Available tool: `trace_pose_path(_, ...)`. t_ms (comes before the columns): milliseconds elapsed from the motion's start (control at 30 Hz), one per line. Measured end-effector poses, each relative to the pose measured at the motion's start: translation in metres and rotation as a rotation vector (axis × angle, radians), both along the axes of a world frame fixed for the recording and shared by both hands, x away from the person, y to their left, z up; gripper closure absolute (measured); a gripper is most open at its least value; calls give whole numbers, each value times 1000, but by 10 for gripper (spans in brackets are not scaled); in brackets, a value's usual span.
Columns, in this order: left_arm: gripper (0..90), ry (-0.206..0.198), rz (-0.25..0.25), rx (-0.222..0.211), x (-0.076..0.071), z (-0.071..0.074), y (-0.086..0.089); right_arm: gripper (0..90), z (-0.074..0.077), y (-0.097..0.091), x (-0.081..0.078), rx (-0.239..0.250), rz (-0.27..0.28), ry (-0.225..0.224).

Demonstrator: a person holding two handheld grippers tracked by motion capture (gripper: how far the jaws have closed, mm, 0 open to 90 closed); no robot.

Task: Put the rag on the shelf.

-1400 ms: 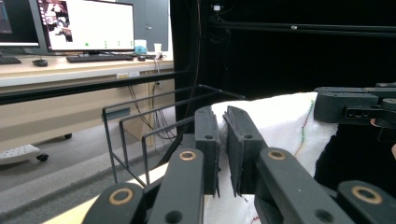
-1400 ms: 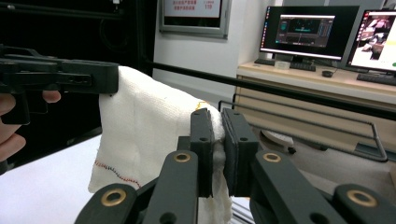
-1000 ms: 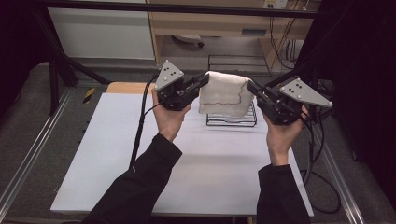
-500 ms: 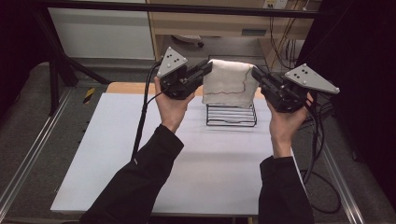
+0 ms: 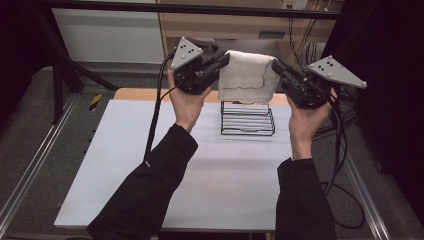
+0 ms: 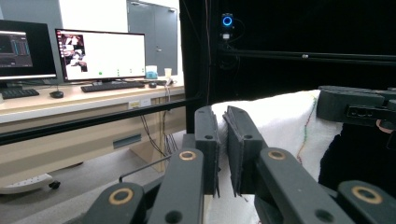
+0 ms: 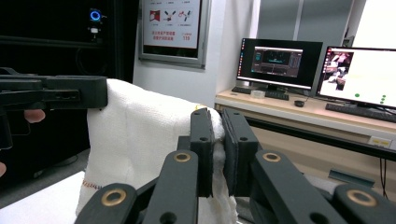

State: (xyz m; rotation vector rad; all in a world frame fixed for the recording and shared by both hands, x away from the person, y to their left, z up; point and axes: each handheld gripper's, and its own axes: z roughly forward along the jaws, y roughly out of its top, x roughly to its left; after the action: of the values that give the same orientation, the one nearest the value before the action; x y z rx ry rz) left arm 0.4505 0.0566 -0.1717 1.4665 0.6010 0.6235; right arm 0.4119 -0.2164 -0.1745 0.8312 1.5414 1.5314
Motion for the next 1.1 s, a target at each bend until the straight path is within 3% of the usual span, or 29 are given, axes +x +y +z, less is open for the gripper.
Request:
trace_pose_path(267,832,0,5,-10,10,9,-4,836,9,-2,10,14,-10,0)
trace_pose_path(767,832,8,26,-26,32,23,-6,836,27,0,31,-8,-21,-15)
trace_pose_path(1100,832,21,45,-21,50,24,-10,835,25,-1,50,1,-28,-3)
